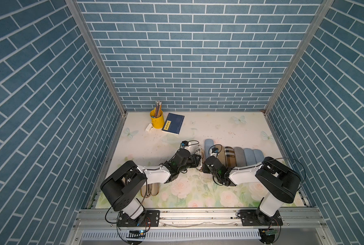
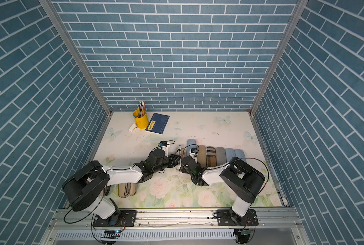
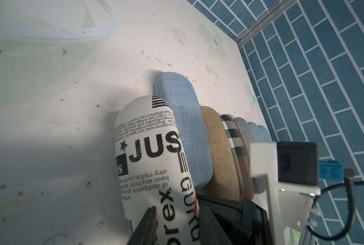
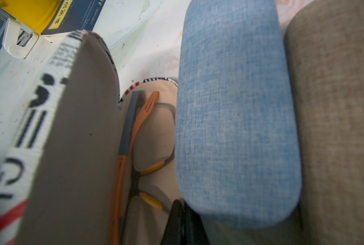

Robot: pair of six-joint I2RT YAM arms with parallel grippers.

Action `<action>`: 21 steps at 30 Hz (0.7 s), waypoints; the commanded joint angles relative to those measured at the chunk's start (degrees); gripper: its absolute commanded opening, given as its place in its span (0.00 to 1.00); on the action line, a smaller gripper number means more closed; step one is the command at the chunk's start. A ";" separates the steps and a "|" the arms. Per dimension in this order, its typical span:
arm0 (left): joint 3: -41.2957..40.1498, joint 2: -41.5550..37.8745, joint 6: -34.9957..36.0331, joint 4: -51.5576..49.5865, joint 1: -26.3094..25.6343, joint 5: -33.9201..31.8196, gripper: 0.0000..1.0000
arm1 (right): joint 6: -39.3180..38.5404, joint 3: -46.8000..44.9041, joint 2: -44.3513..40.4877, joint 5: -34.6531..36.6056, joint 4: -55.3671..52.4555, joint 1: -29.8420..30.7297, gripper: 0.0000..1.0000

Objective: Close the glasses case
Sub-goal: Close the glasses case at the center of the board.

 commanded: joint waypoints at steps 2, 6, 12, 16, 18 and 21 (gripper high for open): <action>1.11 2.31 0.79 -0.59 -0.93 0.94 0.36 | 1.15 -0.88 -1.30 -1.07 0.29 0.31 0.06; 1.43 2.65 0.75 -0.58 -1.02 0.92 0.36 | 1.13 -0.91 -1.50 -1.12 0.12 0.32 0.05; 1.83 3.19 0.80 -0.59 -1.36 0.94 0.35 | 0.93 -1.17 -1.61 -1.28 0.23 0.28 0.05; 2.06 3.50 0.73 -0.54 -1.46 0.95 0.35 | 0.87 -1.26 -1.86 -1.32 0.16 0.20 0.05; 2.16 3.63 0.73 -0.59 -1.54 0.95 0.35 | 0.88 -1.34 -1.88 -1.29 0.11 0.12 0.05; 2.48 3.98 0.75 -0.59 -1.62 1.05 0.35 | 0.87 -1.48 -2.11 -1.33 0.07 0.08 0.05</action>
